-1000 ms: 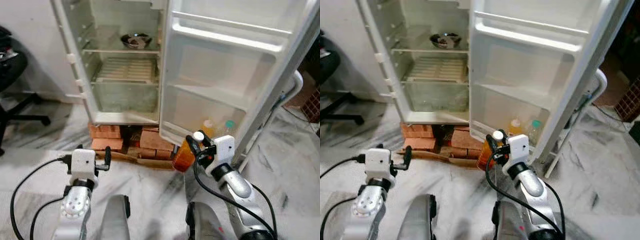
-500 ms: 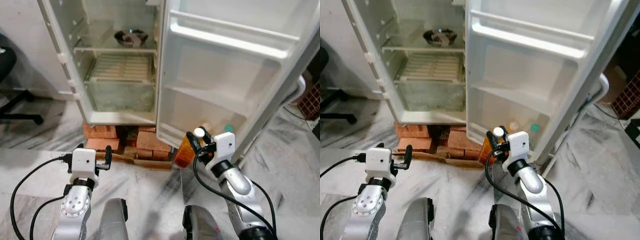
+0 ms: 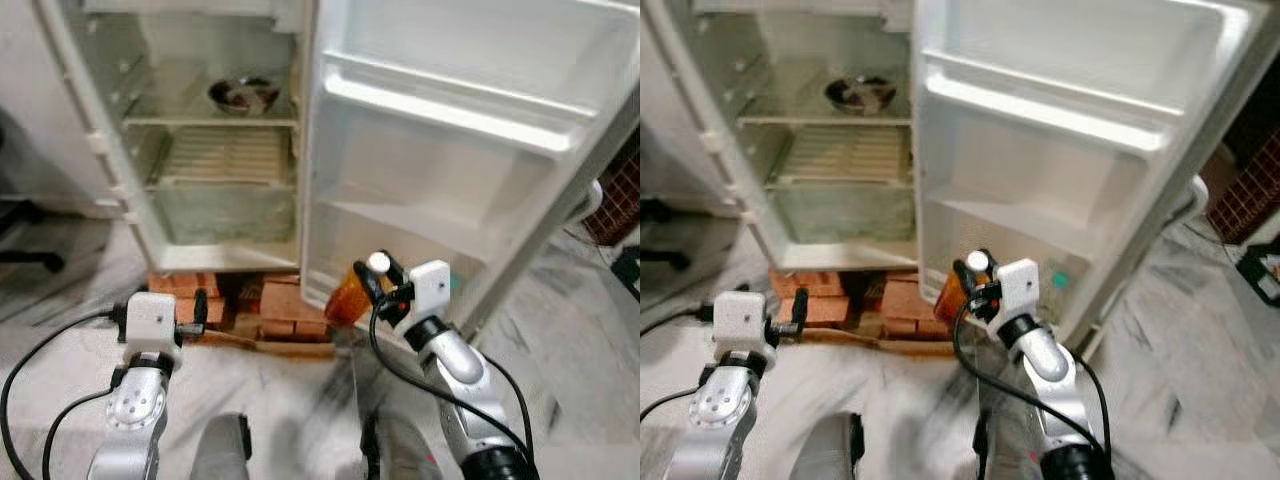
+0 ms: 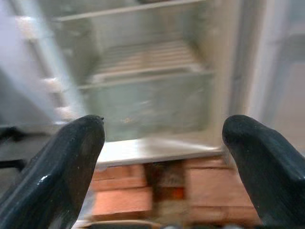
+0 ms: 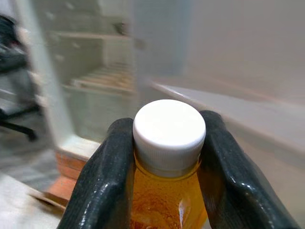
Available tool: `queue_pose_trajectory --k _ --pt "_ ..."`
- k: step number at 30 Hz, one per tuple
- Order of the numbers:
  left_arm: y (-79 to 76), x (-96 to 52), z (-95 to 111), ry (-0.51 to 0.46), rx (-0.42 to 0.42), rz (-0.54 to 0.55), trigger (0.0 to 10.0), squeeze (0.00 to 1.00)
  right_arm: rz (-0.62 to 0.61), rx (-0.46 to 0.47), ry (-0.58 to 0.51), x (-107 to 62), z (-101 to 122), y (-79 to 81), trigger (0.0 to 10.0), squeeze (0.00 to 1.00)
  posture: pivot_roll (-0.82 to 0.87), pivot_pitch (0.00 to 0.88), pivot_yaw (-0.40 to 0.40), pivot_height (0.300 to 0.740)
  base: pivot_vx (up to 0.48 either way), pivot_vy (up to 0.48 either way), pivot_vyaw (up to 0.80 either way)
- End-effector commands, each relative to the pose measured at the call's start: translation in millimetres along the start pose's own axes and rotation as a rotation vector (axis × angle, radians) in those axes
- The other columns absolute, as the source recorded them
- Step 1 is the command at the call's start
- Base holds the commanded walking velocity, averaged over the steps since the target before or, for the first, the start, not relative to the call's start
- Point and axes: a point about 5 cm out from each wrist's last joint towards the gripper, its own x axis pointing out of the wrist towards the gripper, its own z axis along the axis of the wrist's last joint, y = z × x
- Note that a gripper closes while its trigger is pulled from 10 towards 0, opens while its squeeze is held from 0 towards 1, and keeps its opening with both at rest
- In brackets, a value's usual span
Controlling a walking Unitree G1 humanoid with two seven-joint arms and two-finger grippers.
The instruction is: Restocking fridge
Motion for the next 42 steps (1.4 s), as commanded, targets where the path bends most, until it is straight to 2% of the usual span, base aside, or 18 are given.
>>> queue_pose_trajectory --k 1,20,30,42 --pt "4.7 -1.5 -0.8 0.007 0.023 0.005 10.0 0.00 -0.011 -0.003 -0.039 3.6 8.1 -1.9 10.0 0.00 0.04 0.000 -0.040 0.608 0.349 0.000 0.00" --pt "1.7 -0.6 -1.6 0.009 0.019 -0.006 10.0 0.00 -0.005 -0.009 -0.030 3.1 5.5 -1.9 10.0 0.00 0.04 0.000 -0.040 0.608 0.325 0.000 0.00" --pt "0.4 -0.2 -2.2 0.009 0.017 0.004 10.0 0.00 0.036 0.016 -0.014 3.5 1.3 5.7 10.0 0.00 0.06 0.000 -0.060 0.608 0.000 0.000 0.00" --pt "2.8 -3.6 -3.9 0.024 0.014 0.010 10.0 0.00 0.058 0.014 -0.007 8.1 -1.4 12.2 10.0 0.00 0.06 0.002 -0.054 0.543 0.000 0.000 0.00"
